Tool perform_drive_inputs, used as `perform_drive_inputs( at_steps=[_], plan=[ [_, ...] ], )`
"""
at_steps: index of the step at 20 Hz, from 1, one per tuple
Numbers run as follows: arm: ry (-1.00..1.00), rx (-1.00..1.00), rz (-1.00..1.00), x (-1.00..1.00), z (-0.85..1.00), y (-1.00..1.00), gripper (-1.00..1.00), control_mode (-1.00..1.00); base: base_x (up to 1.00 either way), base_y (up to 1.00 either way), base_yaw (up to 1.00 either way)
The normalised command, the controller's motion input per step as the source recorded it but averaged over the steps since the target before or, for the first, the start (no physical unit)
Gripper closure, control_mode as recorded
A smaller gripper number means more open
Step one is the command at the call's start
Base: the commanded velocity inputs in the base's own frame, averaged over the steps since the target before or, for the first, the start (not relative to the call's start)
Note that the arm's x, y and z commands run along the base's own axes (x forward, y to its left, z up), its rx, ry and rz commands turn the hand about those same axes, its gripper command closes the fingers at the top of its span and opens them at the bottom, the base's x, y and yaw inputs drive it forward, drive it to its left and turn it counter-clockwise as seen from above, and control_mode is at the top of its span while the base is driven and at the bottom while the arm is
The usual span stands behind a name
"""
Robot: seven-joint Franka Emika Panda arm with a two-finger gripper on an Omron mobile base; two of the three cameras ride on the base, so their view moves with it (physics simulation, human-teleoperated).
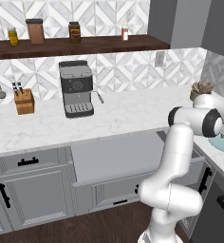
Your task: Pick up the knife from the drawer and place it on the cutting board. Then place the meat from the plate to the cutting board.
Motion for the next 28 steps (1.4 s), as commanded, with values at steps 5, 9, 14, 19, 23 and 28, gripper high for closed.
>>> perform_drive_inputs(
  at_steps=[5, 9, 14, 19, 23, 28],
  plan=[
    [0.01, 0.0, 0.09, 0.38, -0.2, -0.03, -1.0, -1.0, 0.0, 0.0, 0.0],
    [0.01, 0.0, 0.11, 0.32, -0.19, -0.11, -1.0, -1.0, 0.0, 0.0, 0.0],
    [0.01, 0.0, 0.1, 0.04, -0.25, -0.16, -1.0, -1.0, 0.0, 0.0, 0.0],
    [0.0, 0.0, 0.08, 0.03, -0.22, -0.02, 1.0, -1.0, 0.0, 0.0, 0.0],
    [0.01, 0.0, 0.03, 0.0, -0.02, 0.0, 1.0, -1.0, 0.0, 0.0, 0.0],
    [0.04, 0.0, 0.04, 0.0, 0.0, 0.15, 1.0, -1.0, 0.0, 0.0, 0.0]
  ],
)
